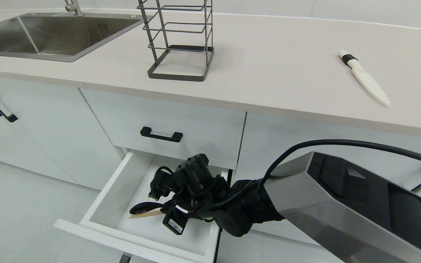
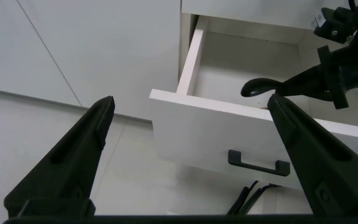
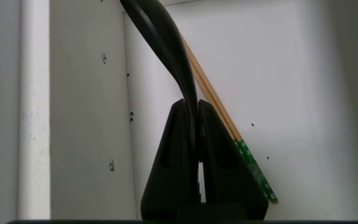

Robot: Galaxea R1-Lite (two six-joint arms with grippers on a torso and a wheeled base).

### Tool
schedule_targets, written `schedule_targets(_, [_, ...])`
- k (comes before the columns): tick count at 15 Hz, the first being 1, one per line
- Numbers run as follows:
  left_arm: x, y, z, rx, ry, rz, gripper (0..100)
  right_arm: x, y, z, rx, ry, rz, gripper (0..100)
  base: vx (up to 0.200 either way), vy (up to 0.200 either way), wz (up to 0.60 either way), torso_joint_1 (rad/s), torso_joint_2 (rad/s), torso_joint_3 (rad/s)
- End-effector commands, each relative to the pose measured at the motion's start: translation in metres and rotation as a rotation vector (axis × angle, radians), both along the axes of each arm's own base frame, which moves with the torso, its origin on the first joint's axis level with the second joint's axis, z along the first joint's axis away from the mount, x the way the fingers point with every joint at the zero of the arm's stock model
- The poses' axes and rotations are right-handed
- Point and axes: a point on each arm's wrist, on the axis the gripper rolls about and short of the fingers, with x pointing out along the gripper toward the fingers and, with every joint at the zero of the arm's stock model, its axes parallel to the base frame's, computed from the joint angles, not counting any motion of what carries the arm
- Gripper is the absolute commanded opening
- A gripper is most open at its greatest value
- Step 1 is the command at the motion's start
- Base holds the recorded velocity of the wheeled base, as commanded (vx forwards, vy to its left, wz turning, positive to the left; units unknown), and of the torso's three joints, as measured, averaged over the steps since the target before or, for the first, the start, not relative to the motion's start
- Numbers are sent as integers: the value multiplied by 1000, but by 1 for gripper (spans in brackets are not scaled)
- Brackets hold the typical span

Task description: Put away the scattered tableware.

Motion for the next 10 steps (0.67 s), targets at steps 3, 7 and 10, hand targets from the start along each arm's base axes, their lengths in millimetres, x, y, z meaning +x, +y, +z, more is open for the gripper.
schedule_targets(3, [0, 0, 0, 0, 1, 0, 100, 1, 1, -6, -8, 5, -2, 0, 0, 0, 0, 0, 0, 0])
schedule_targets(7, [0, 0, 0, 0, 0, 0, 100, 3, 2, -13, -16, 8, -1, 0, 0, 0, 0, 0, 0, 0])
schedule_targets(10, [0, 0, 0, 0, 1, 0, 100, 4, 3, -19, -25, 11, 0, 0, 0, 0, 0, 0, 0, 0])
